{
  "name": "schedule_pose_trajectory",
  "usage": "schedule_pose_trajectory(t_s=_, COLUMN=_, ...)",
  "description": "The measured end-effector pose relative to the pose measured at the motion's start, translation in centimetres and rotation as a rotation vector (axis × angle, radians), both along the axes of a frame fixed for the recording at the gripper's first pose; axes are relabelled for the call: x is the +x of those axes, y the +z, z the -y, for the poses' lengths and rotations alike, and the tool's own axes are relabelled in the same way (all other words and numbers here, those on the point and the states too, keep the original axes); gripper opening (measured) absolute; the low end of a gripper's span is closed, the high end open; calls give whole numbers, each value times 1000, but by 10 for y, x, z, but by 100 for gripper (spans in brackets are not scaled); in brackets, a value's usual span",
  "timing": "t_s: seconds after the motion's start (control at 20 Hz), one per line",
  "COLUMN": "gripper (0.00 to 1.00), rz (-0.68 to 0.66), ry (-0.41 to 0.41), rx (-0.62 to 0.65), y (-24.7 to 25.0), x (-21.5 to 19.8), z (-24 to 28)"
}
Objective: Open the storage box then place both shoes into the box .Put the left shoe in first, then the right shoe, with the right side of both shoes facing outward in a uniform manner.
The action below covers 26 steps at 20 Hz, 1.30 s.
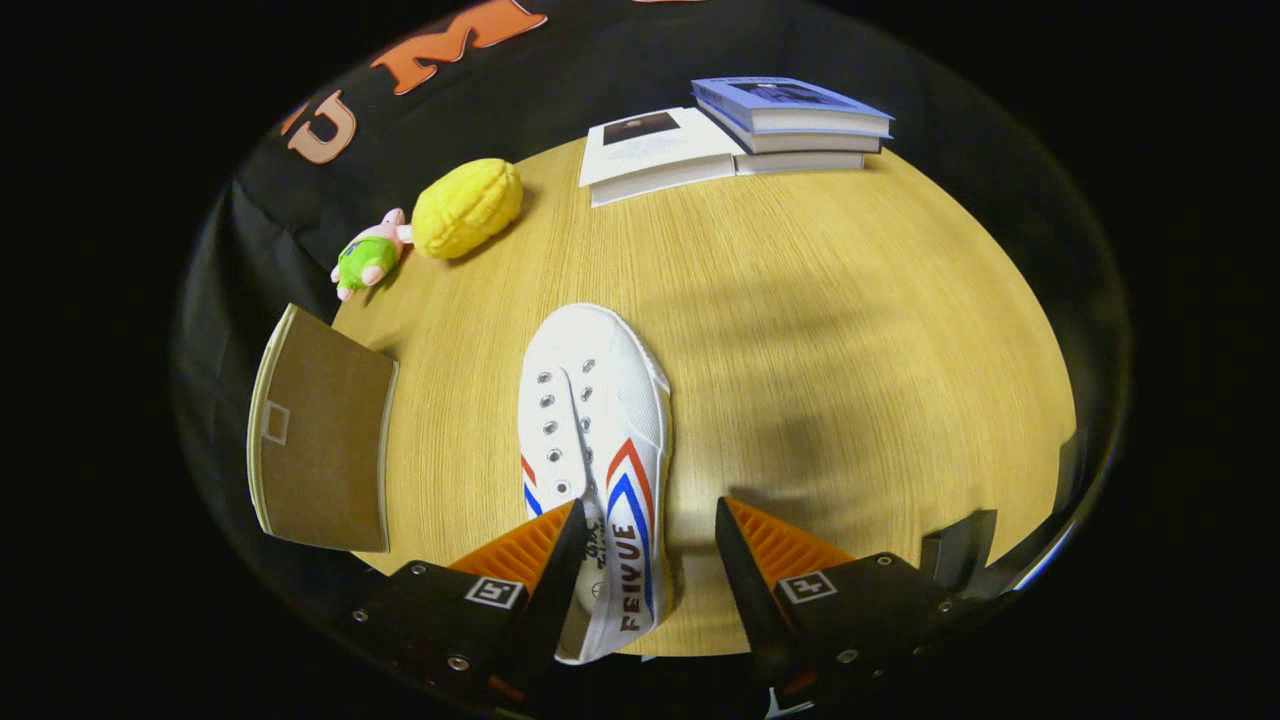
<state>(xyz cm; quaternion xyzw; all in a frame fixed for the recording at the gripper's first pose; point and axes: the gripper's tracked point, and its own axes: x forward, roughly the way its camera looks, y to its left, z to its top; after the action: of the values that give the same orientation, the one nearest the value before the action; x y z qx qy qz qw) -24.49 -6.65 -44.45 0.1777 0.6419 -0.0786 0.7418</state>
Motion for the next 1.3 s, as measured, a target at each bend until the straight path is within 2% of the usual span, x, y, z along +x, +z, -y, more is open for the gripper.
schedule_pose_trajectory(t_s=0.15, gripper=69, rz=-26, ry=-2, rx=25, y=-10, x=-2, z=-9)
schedule_pose_trajectory(t_s=0.2, gripper=59, rz=-40, ry=1, rx=52, y=-12, x=-5, z=-20)
schedule_pose_trajectory(t_s=0.3, gripper=47, rz=-40, ry=32, rx=16, y=-15, x=-5, z=-16)
schedule_pose_trajectory(t_s=0.35, gripper=46, rz=-36, ry=32, rx=11, y=-11, x=-6, z=-14)
schedule_pose_trajectory(t_s=0.45, gripper=39, rz=-52, ry=-50, rx=37, y=-9, x=-5, z=-10)
schedule_pose_trajectory(t_s=0.5, gripper=28, rz=-65, ry=-89, rx=80, y=-10, x=-6, z=-12)
schedule_pose_trajectory(t_s=0.6, gripper=21, rz=-62, ry=-154, rx=144, y=-7, x=-9, z=-19)
schedule_pose_trajectory(t_s=0.7, gripper=16, rz=-59, ry=-164, rx=136, y=0, x=-9, z=-19)
schedule_pose_trajectory(t_s=0.8, gripper=16, rz=-42, ry=-142, rx=140, y=10, x=-4, z=-30)
schedule_pose_trajectory(t_s=1.05, gripper=16, rz=39, ry=-122, rx=229, y=57, x=37, z=-68)
schedule_pose_trajectory(t_s=1.3, gripper=16, rz=145, ry=-36, rx=300, y=120, x=80, z=-116)
